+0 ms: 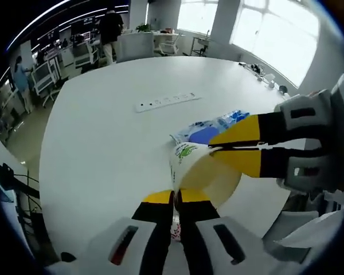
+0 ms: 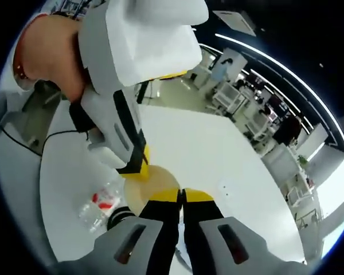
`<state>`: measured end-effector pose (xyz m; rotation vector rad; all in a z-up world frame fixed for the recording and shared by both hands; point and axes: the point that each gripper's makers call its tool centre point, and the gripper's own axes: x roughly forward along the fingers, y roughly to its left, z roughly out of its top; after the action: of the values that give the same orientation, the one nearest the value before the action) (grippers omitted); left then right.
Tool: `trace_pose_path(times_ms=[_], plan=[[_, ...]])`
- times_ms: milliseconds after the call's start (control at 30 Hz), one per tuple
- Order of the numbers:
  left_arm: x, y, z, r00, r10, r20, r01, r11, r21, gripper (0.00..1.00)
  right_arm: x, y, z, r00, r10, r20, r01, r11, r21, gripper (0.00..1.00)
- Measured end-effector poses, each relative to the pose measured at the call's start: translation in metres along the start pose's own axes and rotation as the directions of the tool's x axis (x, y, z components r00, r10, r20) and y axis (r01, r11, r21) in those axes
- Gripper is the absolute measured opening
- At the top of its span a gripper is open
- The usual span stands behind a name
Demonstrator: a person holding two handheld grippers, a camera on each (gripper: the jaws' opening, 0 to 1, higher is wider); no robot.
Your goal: Arrange the tabletop items into an orderly group along one side of the table until the central work area is clear of visible clutter.
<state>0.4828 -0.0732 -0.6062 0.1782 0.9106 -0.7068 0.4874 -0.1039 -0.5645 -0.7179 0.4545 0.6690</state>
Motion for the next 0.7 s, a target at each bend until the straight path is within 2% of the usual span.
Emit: trace_pose_path(times_ms=[100, 200, 400, 467, 500, 533, 567, 633, 700], plan=[[-0.002, 0.001, 0.002, 1.0, 0.001, 0.014, -0.001, 1.0, 0.027, 0.0, 0.001, 0.0, -0.001, 1.0, 0.011, -0.003, -0.011, 1.0, 0.0, 0.0], [-0.003, 0.0, 0.002, 0.999, -0.019, 0.026, 0.019, 1.0, 0.01, 0.01, 0.004, -0.002, -0.002, 1.0, 0.02, -0.01, -0.02, 1.0, 0.01, 0.0], [-0.01, 0.004, 0.004, 0.997, -0.034, 0.062, 0.034, 0.999, 0.013, 0.1, 0.007, -0.008, -0.002, 0.999, 0.039, -0.013, -0.039, 0.999, 0.009, 0.0], [-0.014, 0.005, 0.009, 0.994, -0.053, 0.098, 0.052, 0.999, 0.006, 0.12, 0.008, -0.012, -0.001, 0.999, 0.053, -0.004, -0.053, 0.998, 0.037, 0.0], [-0.016, 0.007, 0.009, 0.993, -0.052, 0.101, 0.053, 0.999, -0.002, 0.12, 0.009, -0.014, -0.001, 0.998, 0.068, 0.003, -0.068, 0.995, 0.069, 0.0], [-0.02, 0.009, 0.014, 0.989, -0.057, 0.135, 0.056, 0.998, 0.012, 0.13, 0.009, -0.015, -0.001, 0.997, 0.078, 0.01, -0.079, 0.991, 0.104, 0.0], [-0.022, 0.011, 0.014, 0.988, -0.058, 0.145, 0.059, 0.998, 0.002, 0.14, 0.009, -0.017, -0.002, 0.996, 0.087, 0.015, -0.088, 0.988, 0.128, 0.0], [-0.029, 0.013, 0.018, 0.98, -0.084, 0.181, 0.09, 0.996, -0.022, 0.17, 0.011, -0.023, -0.004, 0.994, 0.103, 0.023, -0.105, 0.976, 0.193, 0.0], [-0.034, 0.02, 0.017, 0.978, -0.077, 0.192, 0.086, 0.996, -0.037, 0.18, 0.012, -0.03, -0.008, 0.995, 0.099, 0.015, -0.1, 0.978, 0.181, 0.0]])
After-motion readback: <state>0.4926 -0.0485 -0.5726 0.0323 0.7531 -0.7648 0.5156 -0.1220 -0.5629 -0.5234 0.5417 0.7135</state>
